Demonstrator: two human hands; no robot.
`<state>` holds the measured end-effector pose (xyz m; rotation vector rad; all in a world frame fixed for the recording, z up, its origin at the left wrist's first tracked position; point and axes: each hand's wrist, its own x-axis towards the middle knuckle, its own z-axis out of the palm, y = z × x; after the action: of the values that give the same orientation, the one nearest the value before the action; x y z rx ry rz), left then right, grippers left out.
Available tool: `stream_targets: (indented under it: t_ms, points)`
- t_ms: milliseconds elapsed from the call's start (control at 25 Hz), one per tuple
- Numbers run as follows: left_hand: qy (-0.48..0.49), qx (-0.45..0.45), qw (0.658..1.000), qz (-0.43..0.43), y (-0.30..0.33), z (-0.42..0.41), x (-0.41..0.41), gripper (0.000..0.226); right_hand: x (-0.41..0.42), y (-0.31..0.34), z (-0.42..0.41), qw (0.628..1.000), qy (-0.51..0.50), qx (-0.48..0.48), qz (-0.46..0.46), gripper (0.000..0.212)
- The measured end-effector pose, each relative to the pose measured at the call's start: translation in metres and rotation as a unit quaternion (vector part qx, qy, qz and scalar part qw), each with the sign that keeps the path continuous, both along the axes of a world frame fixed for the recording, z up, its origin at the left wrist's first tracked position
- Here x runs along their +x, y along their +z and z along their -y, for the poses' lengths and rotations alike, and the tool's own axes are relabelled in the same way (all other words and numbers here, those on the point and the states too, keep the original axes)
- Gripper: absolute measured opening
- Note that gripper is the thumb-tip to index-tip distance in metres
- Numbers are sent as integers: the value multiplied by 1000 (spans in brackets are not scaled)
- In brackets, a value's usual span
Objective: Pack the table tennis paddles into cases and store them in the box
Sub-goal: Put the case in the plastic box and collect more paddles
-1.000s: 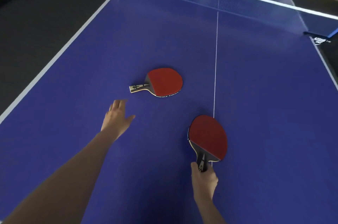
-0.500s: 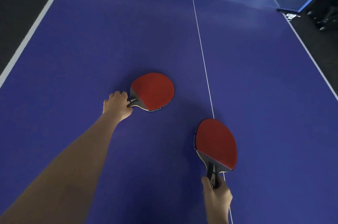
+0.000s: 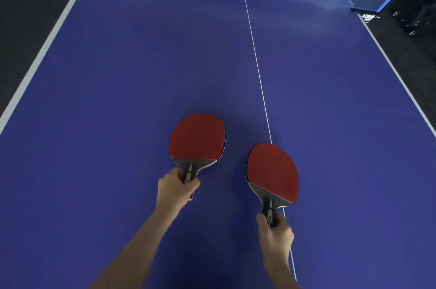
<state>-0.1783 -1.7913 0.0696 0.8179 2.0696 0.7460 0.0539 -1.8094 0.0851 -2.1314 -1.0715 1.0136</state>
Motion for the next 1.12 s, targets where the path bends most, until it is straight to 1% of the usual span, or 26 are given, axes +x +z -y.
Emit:
stream_targets:
  t_ms: [120, 200, 280, 400, 520, 560, 600, 680, 720, 760, 880, 960, 1040, 1120]
  points:
    - [94, -10, 994, 48, -2, 60, 46, 22, 6, 3, 22, 1000, 20, 5, -7, 27]
    - [129, -17, 989, 66, -5, 80, 65, 20, 8, 2, 33, 999, 37, 10, -9, 31]
    - [137, -25, 988, 67, -8, 94, 81, 19, 11, 1, 45, 998, 59, 12, -12, 34]
    - [124, -35, 989, 74, -14, 101, 88, 20, 10, 3, 57, 995, 95, 17, -3, 33]
    - [104, -41, 988, 108, -18, 103, 84, 26, -4, 3, 56, 991, 134, 27, -2, 29]
    - [104, -41, 985, 134, -20, 104, 81, 30, -12, 2, 54, 988, 149, 27, 1, 27]
    - [123, -39, 974, 185, -22, 105, 77, 36, -22, 1, 52, 986, 165, 24, 8, 24]
    - [173, -24, 931, 322, -19, 108, 72, 47, -44, -2, 49, 980, 196, 12, 20, 17]
    - [187, -11, 908, 374, -16, 109, 70, 51, -55, -4, 49, 977, 210, 3, 23, 14]
    - [191, 0, 896, 401, -13, 110, 69, 55, -64, -6, 49, 974, 223, -6, 25, 13]
    - [204, -1, 880, 429, -7, 111, 66, 62, -81, -12, 52, 967, 250, -29, 39, 17]
    - [186, -7, 883, 432, -5, 111, 64, 66, -83, -15, 58, 961, 269, -23, 68, 22]
    - [162, -4, 886, 435, -5, 112, 61, 65, -81, -17, 65, 949, 298, 1, 102, 28]
    - [153, 7, 882, 445, -6, 110, 60, 57, -78, -18, 69, 938, 322, 30, 127, 34]
